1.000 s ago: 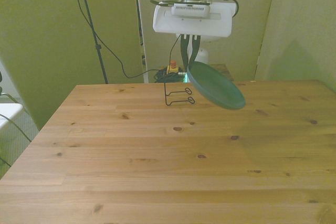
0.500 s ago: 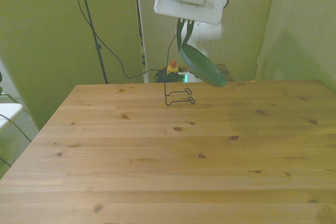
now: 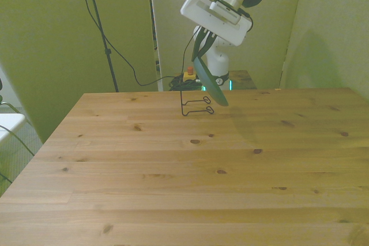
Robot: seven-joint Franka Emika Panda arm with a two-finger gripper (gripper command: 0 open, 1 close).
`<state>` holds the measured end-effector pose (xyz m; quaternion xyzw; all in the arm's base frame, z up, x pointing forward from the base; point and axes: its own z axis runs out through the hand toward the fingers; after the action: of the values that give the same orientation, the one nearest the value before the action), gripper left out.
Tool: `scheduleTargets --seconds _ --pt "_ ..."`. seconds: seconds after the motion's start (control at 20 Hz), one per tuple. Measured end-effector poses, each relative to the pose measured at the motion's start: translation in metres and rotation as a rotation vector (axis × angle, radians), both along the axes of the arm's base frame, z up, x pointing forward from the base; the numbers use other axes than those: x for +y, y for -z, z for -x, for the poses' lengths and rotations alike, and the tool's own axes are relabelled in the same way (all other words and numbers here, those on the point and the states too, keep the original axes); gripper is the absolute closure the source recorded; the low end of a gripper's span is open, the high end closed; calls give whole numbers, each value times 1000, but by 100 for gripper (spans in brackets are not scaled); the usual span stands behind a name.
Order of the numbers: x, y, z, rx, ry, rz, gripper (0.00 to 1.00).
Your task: Load the plate
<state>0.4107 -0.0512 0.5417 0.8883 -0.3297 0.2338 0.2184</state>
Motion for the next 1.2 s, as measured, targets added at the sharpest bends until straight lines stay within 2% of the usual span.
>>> scheduleTargets --seconds 0.25,0.7,1.2 --pt "12 -2 12 -15 -21 110 100" --pt "8 3 51 12 1 266 100" --pt "-4 51 57 10 64 353 100"
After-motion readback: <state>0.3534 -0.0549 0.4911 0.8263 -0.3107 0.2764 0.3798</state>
